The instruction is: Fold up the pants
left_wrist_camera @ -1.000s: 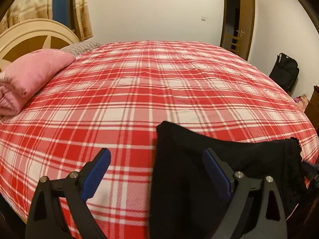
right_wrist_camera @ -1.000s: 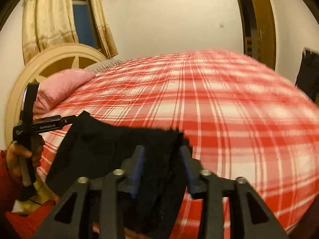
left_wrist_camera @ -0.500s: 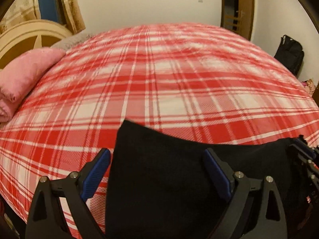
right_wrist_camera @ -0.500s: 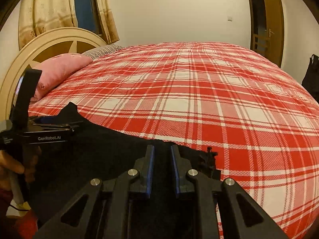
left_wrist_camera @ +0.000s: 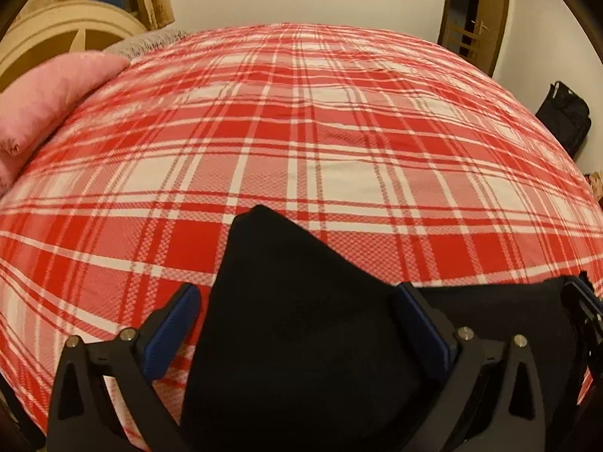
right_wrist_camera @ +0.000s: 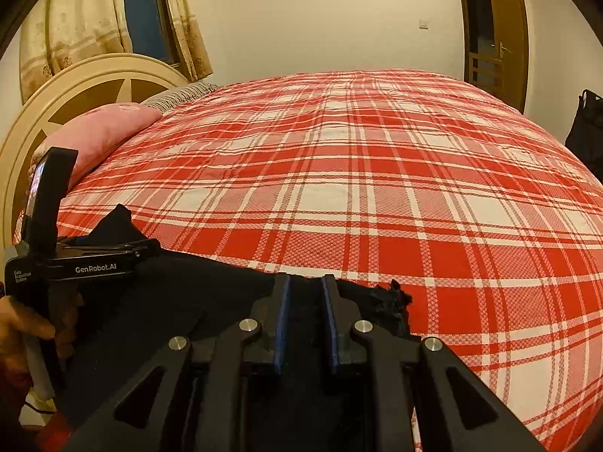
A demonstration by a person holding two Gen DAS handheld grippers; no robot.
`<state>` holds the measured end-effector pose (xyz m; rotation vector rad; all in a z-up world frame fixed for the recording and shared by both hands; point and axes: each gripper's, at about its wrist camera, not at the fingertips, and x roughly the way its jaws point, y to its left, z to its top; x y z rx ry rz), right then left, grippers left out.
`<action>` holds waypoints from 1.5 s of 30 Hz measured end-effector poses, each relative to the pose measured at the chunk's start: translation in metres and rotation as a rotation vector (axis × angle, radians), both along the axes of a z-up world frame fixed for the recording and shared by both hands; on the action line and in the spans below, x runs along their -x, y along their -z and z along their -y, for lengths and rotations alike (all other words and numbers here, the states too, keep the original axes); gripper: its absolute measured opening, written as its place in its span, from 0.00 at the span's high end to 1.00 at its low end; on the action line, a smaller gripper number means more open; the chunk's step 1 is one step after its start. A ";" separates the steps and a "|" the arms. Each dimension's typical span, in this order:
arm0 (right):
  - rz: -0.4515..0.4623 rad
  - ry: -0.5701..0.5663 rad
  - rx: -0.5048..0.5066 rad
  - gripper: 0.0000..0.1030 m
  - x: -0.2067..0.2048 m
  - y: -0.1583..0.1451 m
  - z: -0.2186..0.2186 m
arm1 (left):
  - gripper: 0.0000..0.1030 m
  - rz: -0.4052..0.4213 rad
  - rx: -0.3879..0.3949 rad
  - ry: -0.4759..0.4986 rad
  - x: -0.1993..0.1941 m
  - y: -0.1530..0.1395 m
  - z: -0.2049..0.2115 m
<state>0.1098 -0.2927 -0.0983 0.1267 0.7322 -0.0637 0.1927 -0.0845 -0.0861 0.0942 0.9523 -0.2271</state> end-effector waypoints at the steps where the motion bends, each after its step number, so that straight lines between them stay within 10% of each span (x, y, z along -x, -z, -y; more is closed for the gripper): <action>1: 0.002 0.001 -0.002 0.84 0.001 0.000 0.000 | 0.00 0.000 -0.007 0.003 -0.001 0.001 0.001; 14: 0.079 -0.034 0.062 0.84 0.052 -0.028 -0.019 | 0.00 0.016 -0.019 0.015 -0.003 0.002 0.003; 45: -0.062 -0.049 -0.004 0.77 0.124 0.019 -0.015 | 0.00 0.038 -0.017 0.026 -0.001 0.002 0.003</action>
